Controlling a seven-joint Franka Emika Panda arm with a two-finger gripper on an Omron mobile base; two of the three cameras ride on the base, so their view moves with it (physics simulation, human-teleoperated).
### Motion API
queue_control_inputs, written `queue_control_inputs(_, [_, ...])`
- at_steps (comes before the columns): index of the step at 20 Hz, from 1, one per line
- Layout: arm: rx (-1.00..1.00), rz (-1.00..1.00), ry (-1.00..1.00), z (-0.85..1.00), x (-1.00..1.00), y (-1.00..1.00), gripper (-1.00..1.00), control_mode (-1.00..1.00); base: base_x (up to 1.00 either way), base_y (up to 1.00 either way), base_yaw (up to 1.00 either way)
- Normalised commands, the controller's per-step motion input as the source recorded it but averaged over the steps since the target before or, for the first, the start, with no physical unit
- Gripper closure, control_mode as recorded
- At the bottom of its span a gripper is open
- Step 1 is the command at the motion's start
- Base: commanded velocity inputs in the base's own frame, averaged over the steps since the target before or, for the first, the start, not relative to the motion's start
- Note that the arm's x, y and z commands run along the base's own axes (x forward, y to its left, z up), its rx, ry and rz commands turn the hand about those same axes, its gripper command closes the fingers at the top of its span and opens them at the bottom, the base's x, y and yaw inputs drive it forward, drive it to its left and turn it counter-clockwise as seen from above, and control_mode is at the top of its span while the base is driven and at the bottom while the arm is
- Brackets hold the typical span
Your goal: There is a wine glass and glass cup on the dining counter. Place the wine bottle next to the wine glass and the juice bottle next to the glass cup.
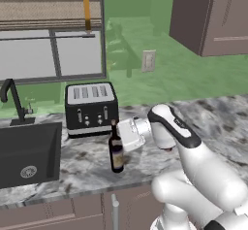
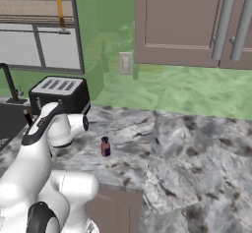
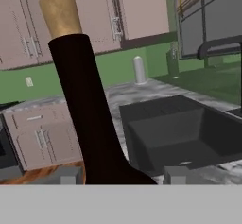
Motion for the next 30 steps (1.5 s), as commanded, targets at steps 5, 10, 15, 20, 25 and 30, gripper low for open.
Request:
queue_control_inputs(5, [0.0,0.0,-0.07,0.53,-0.27,-0.01,1.0,-1.0,0.0,0.0,0.0])
queue_control_inputs(10, [0.0,0.0,-0.05,0.45,-0.23,-0.08,1.0,-1.0,0.0,0.0,0.0])
queue_control_inputs(15, [0.04,0.0,0.01,0.33,-0.18,-0.14,1.0,-1.0,0.0,0.0,0.0])
queue_control_inputs(20, [0.14,0.0,0.04,0.16,-0.21,-0.21,1.0,-1.0,0.0,0.0,0.0])
queue_control_inputs(25, [0.09,0.0,0.04,0.04,-0.08,-0.16,1.0,-1.0,0.0,0.0,0.0])
queue_control_inputs(30, [0.0,0.0,0.0,0.0,0.0,0.0,1.0,-1.0,0.0,0.0,0.0])
